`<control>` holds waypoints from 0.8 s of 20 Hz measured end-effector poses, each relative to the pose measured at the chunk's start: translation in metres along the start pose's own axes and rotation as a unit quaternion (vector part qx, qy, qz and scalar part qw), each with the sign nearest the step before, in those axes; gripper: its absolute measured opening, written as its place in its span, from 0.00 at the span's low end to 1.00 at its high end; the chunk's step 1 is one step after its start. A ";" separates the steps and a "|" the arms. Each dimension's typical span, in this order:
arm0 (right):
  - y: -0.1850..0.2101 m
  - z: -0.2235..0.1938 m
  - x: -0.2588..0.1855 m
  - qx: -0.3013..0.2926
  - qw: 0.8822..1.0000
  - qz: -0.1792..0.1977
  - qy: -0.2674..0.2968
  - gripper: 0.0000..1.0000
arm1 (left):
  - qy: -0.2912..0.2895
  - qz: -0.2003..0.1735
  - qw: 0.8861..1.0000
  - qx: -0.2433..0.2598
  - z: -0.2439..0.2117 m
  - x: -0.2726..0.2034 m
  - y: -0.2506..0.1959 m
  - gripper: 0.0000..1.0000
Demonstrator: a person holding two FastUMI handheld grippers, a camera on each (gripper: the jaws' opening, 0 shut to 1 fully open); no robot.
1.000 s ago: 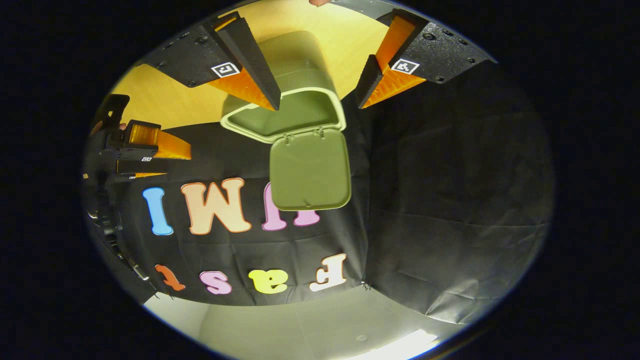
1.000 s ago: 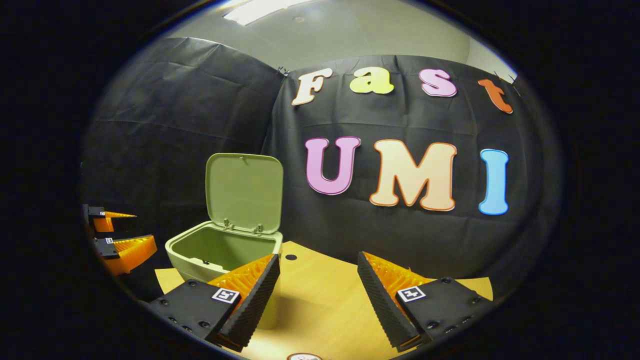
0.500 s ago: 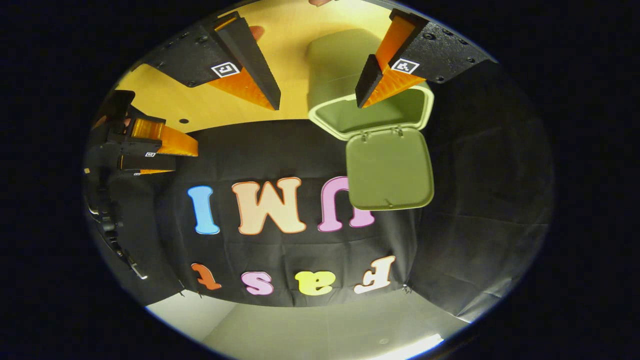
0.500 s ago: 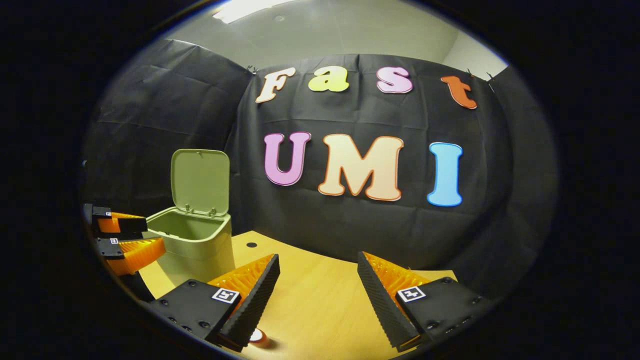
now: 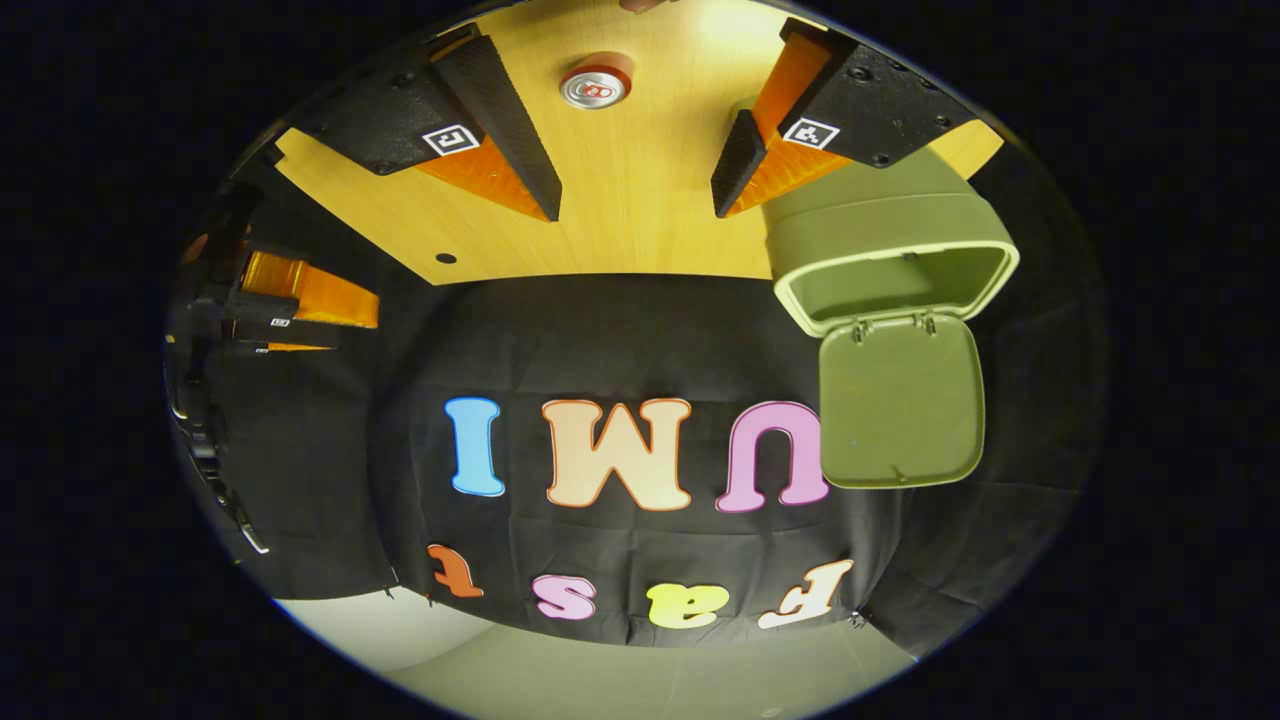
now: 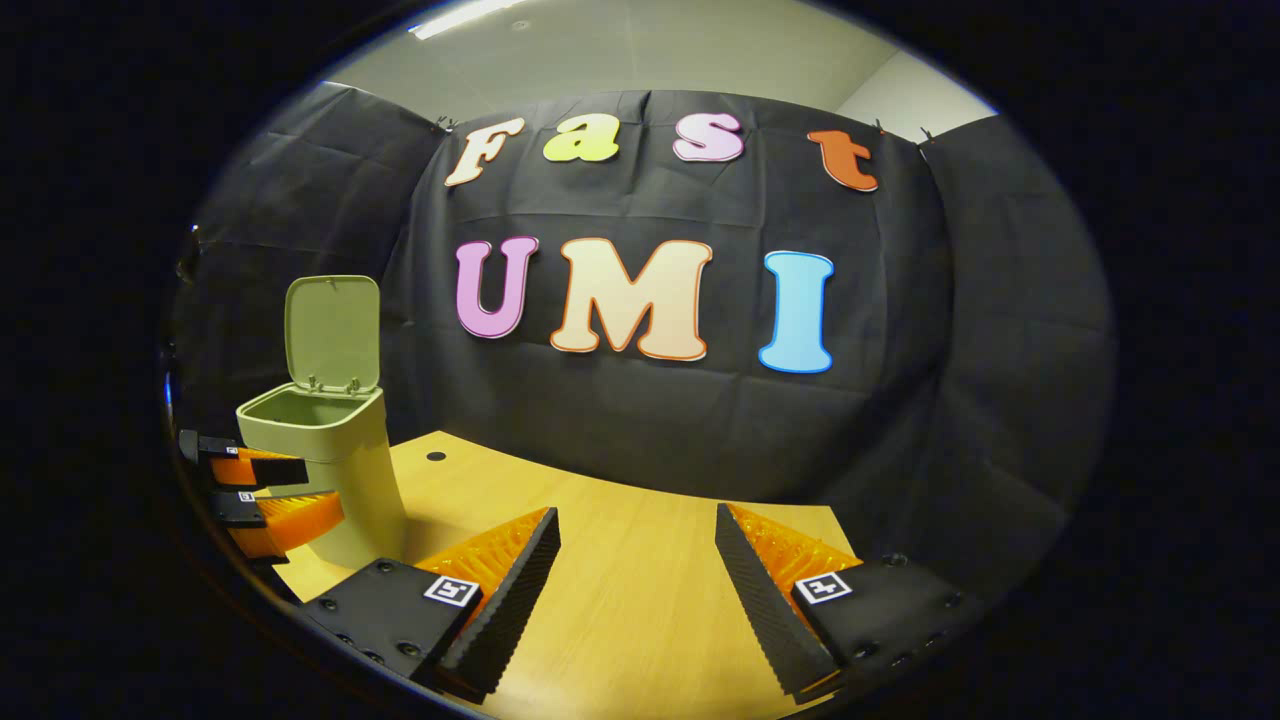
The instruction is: Press the lid of the desktop garbage bin to open it, pick up the crumpled paper on the desktop and throw it into the bin, then pick up the pop can on the desktop and drop it into the bin, and finally close the garbage bin lid.
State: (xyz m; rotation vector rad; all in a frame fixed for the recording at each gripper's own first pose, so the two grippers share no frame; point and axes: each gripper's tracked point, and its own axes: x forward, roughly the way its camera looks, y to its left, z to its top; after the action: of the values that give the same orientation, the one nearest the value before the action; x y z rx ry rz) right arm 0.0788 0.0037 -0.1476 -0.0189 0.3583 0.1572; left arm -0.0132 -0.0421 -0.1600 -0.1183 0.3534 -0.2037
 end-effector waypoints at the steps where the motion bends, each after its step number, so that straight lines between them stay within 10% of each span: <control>1: -0.007 -0.004 -0.004 0.000 1.000 -0.006 0.004 0.99 | 0.008 -0.004 1.000 -0.002 -0.009 0.002 -0.005 0.94; 16: -0.051 -0.058 -0.047 -0.028 0.996 -0.050 0.067 0.99 | 0.109 -0.010 0.994 -0.009 -0.125 0.033 -0.024 0.93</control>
State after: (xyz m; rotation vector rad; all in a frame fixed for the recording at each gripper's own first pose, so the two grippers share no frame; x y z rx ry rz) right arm 0.0234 -0.0566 -0.1864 -0.1026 0.4857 0.0659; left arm -0.0315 -0.0827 -0.2834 -0.1186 0.5709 -0.2334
